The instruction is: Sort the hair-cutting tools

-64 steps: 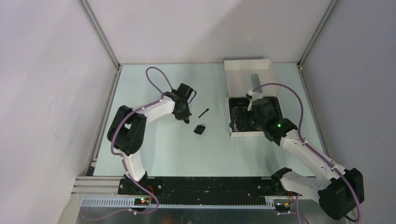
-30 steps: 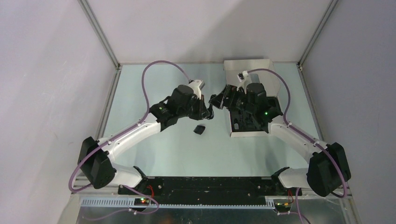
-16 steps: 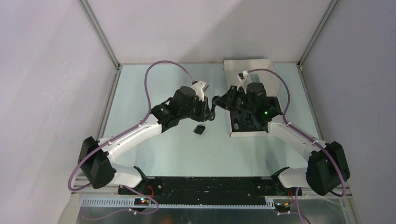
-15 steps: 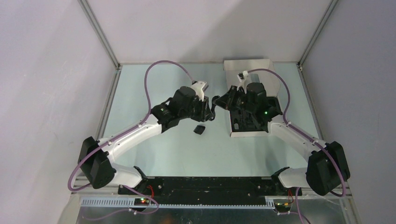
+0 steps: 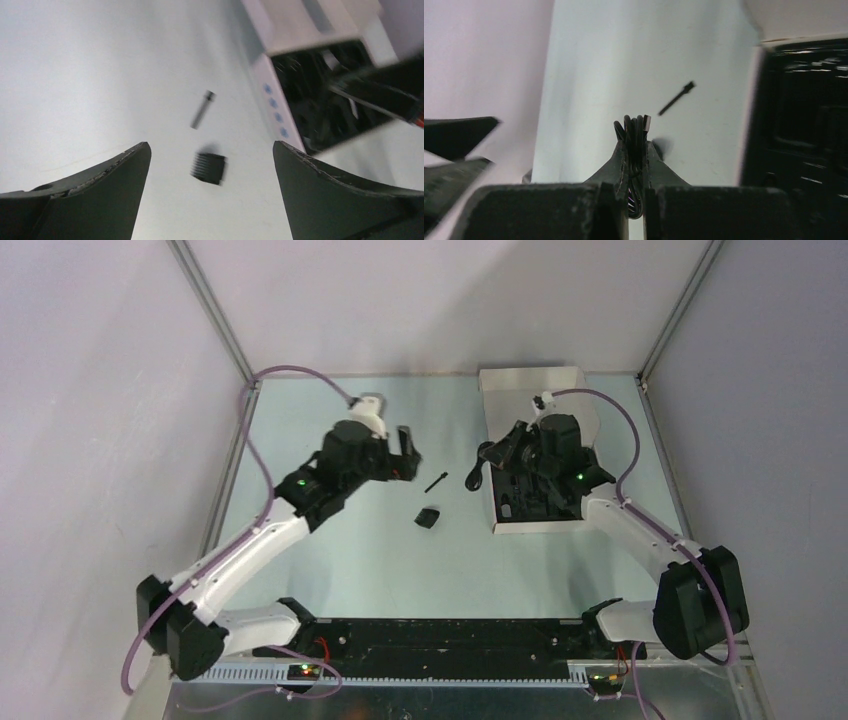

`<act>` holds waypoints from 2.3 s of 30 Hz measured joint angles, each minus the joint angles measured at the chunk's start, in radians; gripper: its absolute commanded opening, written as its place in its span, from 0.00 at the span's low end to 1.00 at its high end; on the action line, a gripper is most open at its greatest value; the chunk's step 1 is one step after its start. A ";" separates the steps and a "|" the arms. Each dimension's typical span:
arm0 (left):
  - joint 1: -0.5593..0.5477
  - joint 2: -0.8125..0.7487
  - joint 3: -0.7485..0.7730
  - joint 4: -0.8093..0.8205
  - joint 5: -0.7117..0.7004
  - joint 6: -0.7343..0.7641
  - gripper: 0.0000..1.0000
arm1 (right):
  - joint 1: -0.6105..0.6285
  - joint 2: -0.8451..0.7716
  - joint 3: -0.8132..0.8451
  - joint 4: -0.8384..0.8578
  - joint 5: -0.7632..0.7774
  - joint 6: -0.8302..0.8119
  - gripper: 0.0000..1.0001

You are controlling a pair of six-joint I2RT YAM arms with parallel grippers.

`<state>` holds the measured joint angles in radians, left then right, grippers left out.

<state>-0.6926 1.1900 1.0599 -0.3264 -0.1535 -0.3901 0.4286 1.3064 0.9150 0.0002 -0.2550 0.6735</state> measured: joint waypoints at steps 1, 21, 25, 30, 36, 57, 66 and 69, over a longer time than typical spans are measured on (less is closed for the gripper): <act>0.036 -0.020 -0.005 -0.006 -0.008 0.000 0.99 | -0.015 0.000 0.000 -0.013 0.022 0.001 0.00; 0.449 -0.202 -0.066 -0.081 -0.272 0.052 0.99 | -0.185 0.190 0.000 -0.055 0.319 0.124 0.00; 0.449 -0.201 -0.066 -0.079 -0.282 0.055 0.99 | -0.194 0.255 0.001 -0.009 0.320 0.156 0.00; 0.449 -0.201 -0.066 -0.079 -0.283 0.059 0.99 | -0.195 0.321 0.002 0.040 0.311 0.179 0.05; 0.449 -0.201 -0.071 -0.068 -0.282 0.060 0.99 | -0.195 0.355 0.002 0.048 0.299 0.190 0.36; 0.450 -0.201 -0.082 -0.050 -0.243 0.060 0.99 | -0.072 0.139 0.050 -0.160 0.391 -0.149 0.68; 0.460 -0.195 -0.082 -0.050 -0.203 0.059 0.99 | 0.125 0.150 0.091 -0.260 0.377 -0.238 0.73; 0.463 -0.188 -0.082 -0.050 -0.187 0.059 0.99 | 0.163 0.192 0.116 -0.266 0.344 -0.241 0.73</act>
<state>-0.2291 1.0016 0.9779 -0.3763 -0.3405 -0.3309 0.5915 1.4982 1.0313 -0.2653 0.0891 0.4320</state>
